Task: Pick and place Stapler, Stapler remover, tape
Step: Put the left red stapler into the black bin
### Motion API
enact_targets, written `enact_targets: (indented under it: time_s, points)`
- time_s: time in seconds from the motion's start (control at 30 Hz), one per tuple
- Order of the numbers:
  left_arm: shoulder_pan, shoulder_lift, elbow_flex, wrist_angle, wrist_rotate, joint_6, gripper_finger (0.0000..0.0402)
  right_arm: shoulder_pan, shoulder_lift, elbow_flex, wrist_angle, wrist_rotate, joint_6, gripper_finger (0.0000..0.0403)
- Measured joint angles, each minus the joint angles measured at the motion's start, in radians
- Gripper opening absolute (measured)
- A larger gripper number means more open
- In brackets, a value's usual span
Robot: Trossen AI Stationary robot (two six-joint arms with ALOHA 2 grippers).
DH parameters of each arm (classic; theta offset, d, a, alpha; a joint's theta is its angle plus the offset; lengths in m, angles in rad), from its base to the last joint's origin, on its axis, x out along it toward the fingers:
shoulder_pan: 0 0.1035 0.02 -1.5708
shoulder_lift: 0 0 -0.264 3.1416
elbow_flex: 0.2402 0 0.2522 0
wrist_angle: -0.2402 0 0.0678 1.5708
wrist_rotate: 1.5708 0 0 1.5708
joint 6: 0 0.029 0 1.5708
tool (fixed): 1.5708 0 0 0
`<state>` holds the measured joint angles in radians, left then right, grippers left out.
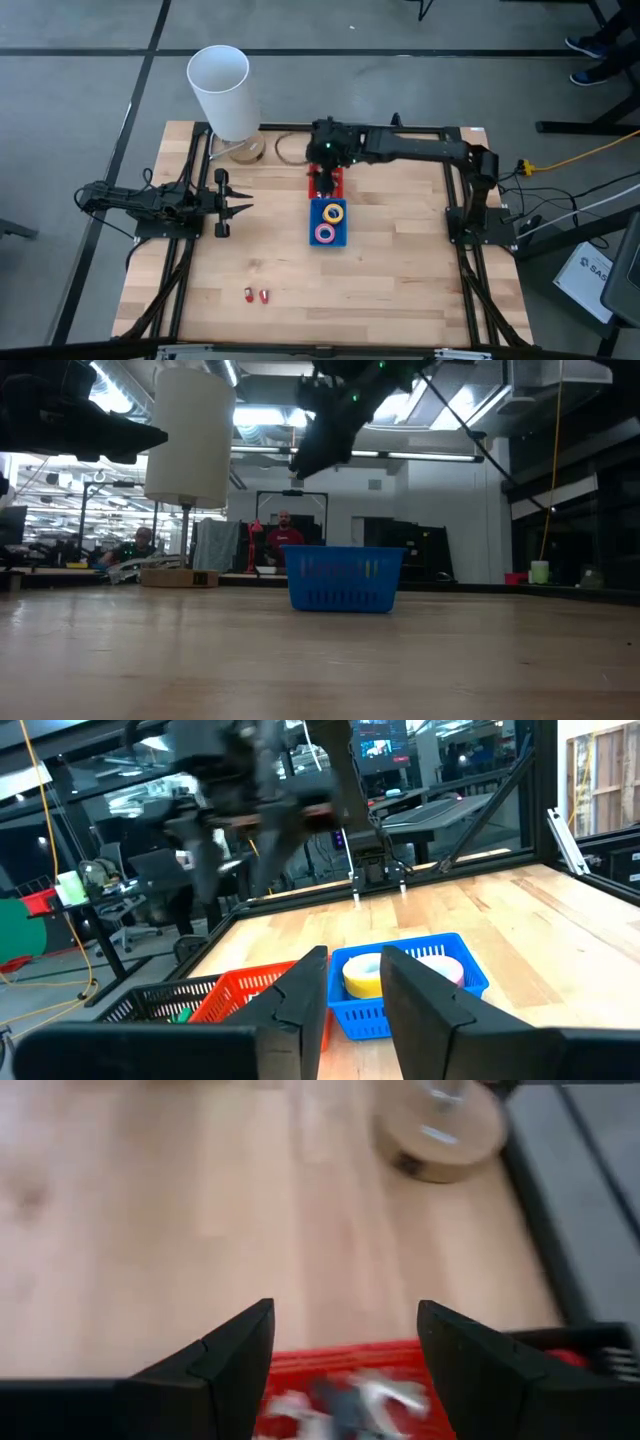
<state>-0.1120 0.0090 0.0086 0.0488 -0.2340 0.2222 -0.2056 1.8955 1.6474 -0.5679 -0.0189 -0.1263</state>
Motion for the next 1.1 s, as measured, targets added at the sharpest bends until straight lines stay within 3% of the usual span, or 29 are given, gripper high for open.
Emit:
enact_targets:
  time_s: [0.33, 0.7, 0.87, 1.1]
  points:
    - [0.0, 0.0, 0.0, 0.0, 0.0, 0.0, 0.0092, 0.138, -0.016, 0.0, 0.001, -0.001, 0.04, 0.0249]
    - [0.0, 0.0, 0.0, 0.0, 0.001, 0.005, 0.0091, 0.173, -0.015, 0.0, 0.092, -0.001, 0.047, 0.0249]
    - [0.0, 0.0, 0.0, -0.006, 0.076, 0.207, 0.0091, 0.174, -0.015, 0.0, 0.207, -0.001, 0.134, 0.0249]
    - [0.0, 0.0, 0.0, -0.005, 0.073, 0.227, 0.0091, 0.188, -0.014, 0.0, 0.312, 0.001, 0.25, 0.0249]
